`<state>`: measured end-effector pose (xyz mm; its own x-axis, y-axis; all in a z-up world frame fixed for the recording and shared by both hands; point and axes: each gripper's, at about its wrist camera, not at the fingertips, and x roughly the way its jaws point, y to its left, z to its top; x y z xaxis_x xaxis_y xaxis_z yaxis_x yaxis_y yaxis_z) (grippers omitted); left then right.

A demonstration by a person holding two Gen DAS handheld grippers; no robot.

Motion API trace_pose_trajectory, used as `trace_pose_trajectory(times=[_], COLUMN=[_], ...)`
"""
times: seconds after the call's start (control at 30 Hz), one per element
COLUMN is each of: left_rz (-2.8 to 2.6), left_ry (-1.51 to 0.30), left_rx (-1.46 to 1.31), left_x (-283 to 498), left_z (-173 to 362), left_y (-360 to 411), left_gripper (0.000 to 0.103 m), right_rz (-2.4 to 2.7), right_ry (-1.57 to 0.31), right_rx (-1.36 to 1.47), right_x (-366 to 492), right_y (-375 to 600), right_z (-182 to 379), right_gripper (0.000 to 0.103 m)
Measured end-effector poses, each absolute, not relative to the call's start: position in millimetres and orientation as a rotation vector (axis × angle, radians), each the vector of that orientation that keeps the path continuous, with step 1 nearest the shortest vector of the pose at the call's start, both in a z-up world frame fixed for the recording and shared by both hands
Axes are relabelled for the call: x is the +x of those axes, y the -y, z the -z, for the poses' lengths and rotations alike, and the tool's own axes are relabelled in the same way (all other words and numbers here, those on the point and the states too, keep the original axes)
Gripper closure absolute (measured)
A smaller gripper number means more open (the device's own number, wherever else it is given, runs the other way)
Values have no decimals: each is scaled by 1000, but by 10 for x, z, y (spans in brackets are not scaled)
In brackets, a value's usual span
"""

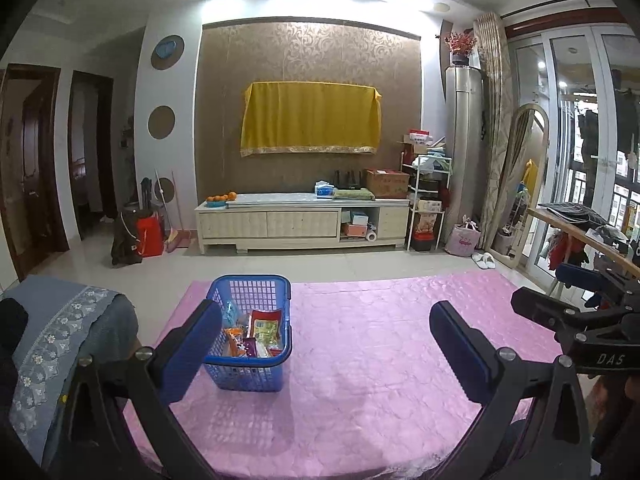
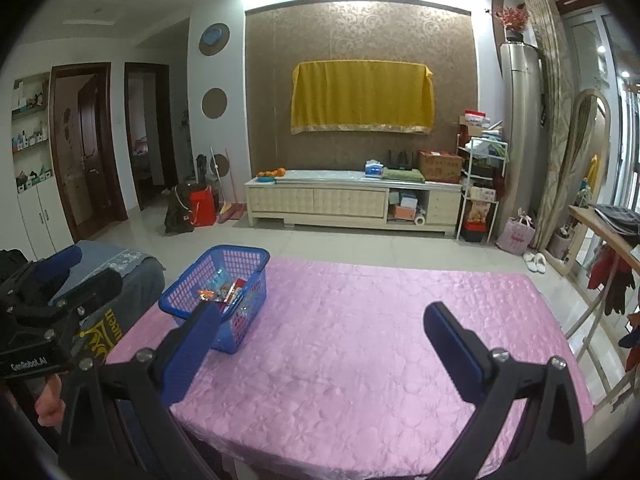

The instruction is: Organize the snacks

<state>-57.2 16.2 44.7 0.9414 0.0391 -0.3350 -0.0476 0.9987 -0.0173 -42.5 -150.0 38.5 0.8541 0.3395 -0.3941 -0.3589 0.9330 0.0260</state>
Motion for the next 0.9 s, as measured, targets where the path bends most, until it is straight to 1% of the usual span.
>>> trace_pose_trajectory(times=[0.9], left_rz=[-32], left_ry=[-379], left_rx=[-36], left_x=[-720], left_z=[-332], left_y=[-255], left_gripper=[0], right_rz=[-377], right_ry=[-433], right_rx=[-59], right_x=[-558], right_y=[1418], right_z=[-306], right_gripper=[0])
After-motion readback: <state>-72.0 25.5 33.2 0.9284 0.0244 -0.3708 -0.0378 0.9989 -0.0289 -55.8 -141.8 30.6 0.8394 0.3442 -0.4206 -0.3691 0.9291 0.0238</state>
